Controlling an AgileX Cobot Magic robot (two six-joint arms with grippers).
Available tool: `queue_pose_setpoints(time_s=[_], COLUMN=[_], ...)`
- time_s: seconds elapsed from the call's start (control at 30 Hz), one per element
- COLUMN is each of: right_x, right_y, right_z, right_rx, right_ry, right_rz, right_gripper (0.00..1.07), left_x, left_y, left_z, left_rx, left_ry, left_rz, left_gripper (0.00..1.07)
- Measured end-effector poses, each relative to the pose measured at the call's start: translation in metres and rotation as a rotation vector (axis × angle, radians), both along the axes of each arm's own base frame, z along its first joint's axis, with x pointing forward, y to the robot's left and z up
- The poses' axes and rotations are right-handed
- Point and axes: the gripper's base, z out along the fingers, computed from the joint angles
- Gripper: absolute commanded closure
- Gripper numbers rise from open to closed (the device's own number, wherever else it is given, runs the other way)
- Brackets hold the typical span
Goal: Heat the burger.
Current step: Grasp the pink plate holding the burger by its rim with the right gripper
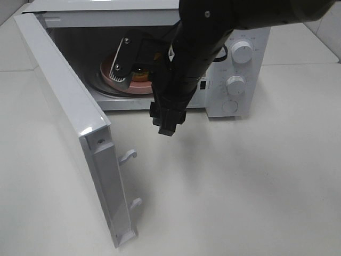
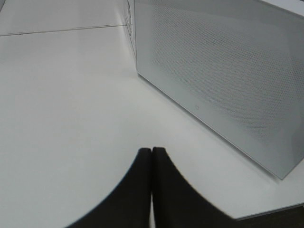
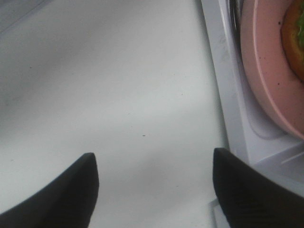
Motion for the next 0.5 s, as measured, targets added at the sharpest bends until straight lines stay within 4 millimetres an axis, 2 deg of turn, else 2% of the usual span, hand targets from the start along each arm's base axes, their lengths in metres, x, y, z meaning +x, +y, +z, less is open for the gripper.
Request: queue_pose_setpoints(time_s=[0.13, 0.2, 0.3, 0.5], right_x=[0.003, 0.009, 0.014, 0.029], right_y=[0.012, 0.028, 0.038, 0.050], right_z=[0.001, 0.000, -0.003, -0.008], right_rx=[-0.038, -0.071, -0.089, -0.120], right_ry=[-0.055, -0.114, -0.148, -0.178], right_rz=[0.036, 0.070, 0.081, 0.043], right_gripper=[0.41, 0.41, 0.41, 0.41], left_x=[0.000, 0.000, 0.000, 0.000], left_y=[0.000, 0.000, 0.000, 0.000], left_z=[0.000, 0.000, 0.000, 0.000], left_rx=[0.000, 0.000, 0.000, 0.000], left_ry=[0.000, 0.000, 0.000, 0.000], left_rz=[0.000, 0.000, 0.000, 0.000], left_gripper=[1.06, 1.06, 1.06, 1.06])
